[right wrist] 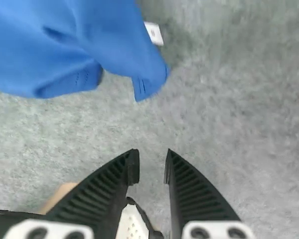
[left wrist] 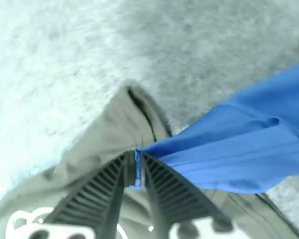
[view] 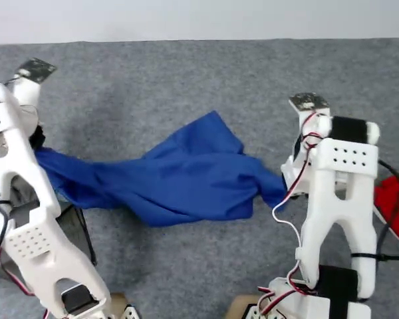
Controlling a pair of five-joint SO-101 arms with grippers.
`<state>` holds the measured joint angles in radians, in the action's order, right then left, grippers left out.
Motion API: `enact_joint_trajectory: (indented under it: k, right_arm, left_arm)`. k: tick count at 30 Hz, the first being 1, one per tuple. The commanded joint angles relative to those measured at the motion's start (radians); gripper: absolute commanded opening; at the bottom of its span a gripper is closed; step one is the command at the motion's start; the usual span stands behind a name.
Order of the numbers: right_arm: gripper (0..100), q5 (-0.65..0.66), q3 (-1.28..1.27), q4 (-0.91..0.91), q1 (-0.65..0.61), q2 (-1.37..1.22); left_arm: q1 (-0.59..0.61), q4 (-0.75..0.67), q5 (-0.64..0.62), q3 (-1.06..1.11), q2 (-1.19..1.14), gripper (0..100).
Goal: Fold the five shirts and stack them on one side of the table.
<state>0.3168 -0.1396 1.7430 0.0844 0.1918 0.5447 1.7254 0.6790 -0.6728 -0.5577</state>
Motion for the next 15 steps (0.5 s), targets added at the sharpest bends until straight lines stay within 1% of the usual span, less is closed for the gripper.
enact_joint_trajectory:
  k: [1,5,9,13,15]
  right_arm:
    - [9.0,-0.006,0.055,-0.031,-0.048,-0.005]
    - [9.0,-0.006,0.058,-0.035,-0.088,-0.076]
    - [9.0,-0.008,0.058,-0.035,-0.097,-0.139]
    - [9.0,-0.006,0.060,-0.036,-0.097,-0.166]
    - [9.0,-0.006,0.072,-0.036,-0.097,-0.171]
  left_arm:
    - [0.038,0.006,-0.072,0.002,0.046,1]
    - [0.041,0.011,-0.071,0.007,-0.032,1]
    - [0.012,0.029,0.025,0.007,-0.080,2]
    - [0.009,0.029,0.106,0.008,-0.080,15]
    - [0.009,0.028,0.149,0.005,-0.084,20]
